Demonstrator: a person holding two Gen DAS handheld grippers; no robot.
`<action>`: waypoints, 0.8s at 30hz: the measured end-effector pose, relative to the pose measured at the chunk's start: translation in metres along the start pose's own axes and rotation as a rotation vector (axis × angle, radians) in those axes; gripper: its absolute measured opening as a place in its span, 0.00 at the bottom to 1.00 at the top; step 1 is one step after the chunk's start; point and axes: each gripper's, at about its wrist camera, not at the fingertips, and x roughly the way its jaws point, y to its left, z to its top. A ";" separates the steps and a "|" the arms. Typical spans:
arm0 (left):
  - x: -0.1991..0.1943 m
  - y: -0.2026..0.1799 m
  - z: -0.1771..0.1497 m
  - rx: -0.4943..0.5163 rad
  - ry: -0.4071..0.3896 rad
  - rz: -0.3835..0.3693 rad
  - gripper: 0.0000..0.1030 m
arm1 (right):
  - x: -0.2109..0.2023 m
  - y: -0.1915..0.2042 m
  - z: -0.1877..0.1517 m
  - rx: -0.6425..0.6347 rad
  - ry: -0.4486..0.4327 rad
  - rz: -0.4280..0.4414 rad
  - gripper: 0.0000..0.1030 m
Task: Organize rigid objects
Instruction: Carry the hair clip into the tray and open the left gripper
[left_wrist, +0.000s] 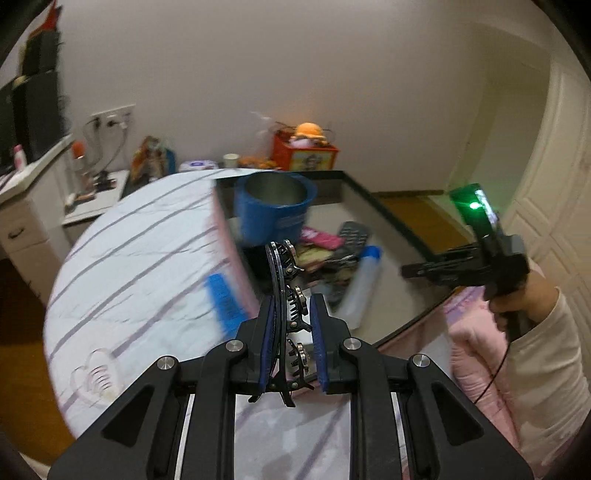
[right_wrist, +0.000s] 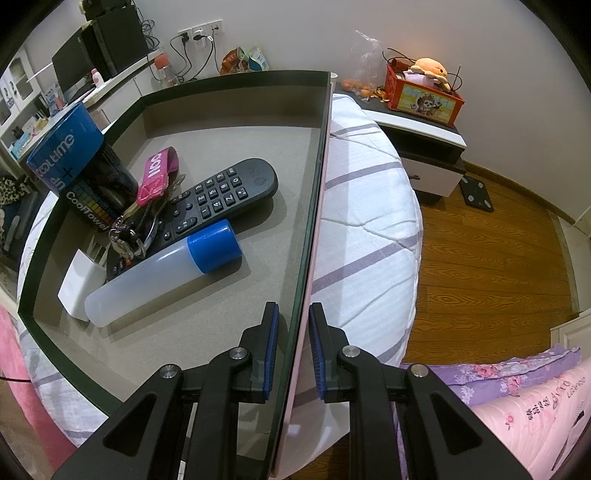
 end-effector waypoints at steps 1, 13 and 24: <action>0.006 -0.008 0.004 0.012 0.006 -0.011 0.18 | 0.000 -0.001 0.000 0.000 -0.001 0.002 0.17; 0.077 -0.080 0.023 0.109 0.101 -0.065 0.18 | 0.001 -0.004 -0.002 0.010 -0.011 0.022 0.18; 0.103 -0.099 0.017 0.126 0.159 -0.049 0.19 | -0.001 -0.003 -0.005 0.004 -0.016 0.032 0.18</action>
